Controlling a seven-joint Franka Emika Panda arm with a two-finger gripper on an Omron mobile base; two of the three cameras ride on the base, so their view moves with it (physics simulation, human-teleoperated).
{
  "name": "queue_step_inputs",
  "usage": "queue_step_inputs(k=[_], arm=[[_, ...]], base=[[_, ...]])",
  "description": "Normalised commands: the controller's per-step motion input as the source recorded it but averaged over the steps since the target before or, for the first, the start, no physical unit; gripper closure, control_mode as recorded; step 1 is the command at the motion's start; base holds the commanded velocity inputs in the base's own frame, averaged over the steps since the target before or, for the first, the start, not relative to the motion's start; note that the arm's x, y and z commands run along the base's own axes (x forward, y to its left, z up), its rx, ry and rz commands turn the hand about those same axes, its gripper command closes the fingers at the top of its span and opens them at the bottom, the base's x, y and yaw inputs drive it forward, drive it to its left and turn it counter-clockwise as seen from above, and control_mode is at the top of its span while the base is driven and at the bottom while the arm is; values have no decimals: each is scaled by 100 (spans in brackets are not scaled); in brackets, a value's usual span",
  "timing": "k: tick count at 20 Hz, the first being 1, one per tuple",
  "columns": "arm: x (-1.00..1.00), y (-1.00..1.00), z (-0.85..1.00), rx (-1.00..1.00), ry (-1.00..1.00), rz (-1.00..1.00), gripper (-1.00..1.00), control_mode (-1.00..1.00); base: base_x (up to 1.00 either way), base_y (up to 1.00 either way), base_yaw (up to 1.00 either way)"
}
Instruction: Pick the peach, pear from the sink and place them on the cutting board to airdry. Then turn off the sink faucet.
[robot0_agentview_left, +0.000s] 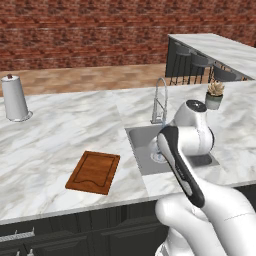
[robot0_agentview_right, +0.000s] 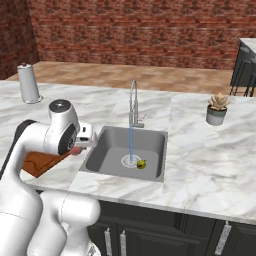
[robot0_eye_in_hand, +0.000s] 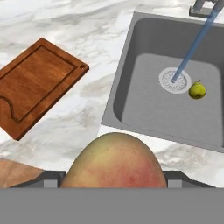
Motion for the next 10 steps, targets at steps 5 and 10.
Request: queue_step_inputs(k=[5, 10], arm=[[-35, 30, 28, 0, -7, 8, 100, -100], [-35, 28, 1, -1, -5, 6, 100, -100]], base=[[0, 0, 0], [0, 0, 0]])
